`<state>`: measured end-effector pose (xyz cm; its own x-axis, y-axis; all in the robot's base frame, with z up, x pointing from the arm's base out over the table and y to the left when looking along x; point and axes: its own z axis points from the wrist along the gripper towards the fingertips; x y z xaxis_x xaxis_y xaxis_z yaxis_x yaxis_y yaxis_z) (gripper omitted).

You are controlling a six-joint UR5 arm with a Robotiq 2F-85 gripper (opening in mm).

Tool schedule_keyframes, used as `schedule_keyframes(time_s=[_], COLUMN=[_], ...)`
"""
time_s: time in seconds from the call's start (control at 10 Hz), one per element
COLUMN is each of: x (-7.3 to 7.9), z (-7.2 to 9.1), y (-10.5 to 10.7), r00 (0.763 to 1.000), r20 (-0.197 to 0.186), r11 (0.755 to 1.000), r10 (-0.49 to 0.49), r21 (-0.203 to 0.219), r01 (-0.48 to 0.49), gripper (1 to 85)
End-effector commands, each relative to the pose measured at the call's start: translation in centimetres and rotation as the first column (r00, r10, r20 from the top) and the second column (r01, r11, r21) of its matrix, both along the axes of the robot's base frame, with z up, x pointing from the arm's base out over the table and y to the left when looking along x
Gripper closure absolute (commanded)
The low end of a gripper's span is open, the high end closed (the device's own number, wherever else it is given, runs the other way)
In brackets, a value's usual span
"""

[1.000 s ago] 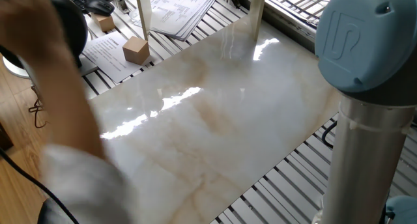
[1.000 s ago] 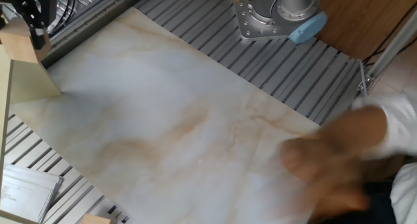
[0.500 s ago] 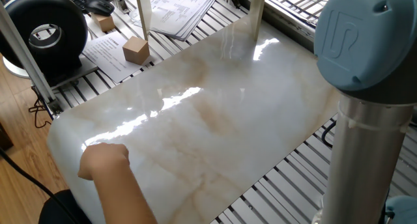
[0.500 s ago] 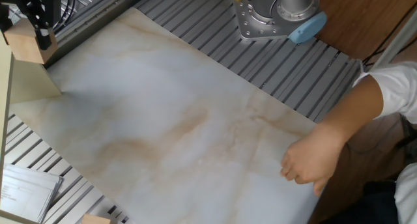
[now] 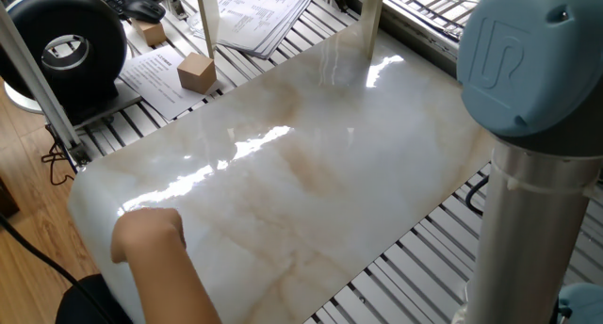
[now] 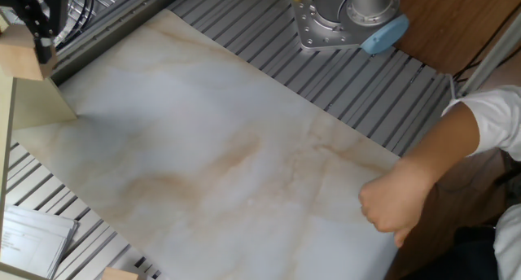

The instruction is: Put the object on the shelf

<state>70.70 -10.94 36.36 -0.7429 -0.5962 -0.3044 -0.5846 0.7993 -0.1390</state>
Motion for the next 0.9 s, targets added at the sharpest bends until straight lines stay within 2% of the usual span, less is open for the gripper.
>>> schedule_keyframes(time_s=[0.0,0.1,0.2,0.4,0.5,0.8], x=[0.9,-0.5,-0.9,-0.9,-0.8,-0.4], z=[0.0,-0.1,-0.2,-0.2,-0.3,-0.1], y=[0.4,1.8,2.3,2.1,1.6,1.8], r00=[0.999,1.0,0.999,0.997,0.995,0.995], r20=[0.024,-0.026,-0.044,-0.048,-0.049,-0.037], r11=[1.0,0.998,0.995,0.994,0.993,0.99], r10=[0.023,-0.014,-0.026,-0.055,-0.084,-0.095], r21=[-0.002,0.068,0.094,0.094,0.08,0.096], r01=[-0.023,0.015,0.03,0.06,0.087,0.098], gripper=[84.3,84.3,84.3,84.3,84.3,84.3])
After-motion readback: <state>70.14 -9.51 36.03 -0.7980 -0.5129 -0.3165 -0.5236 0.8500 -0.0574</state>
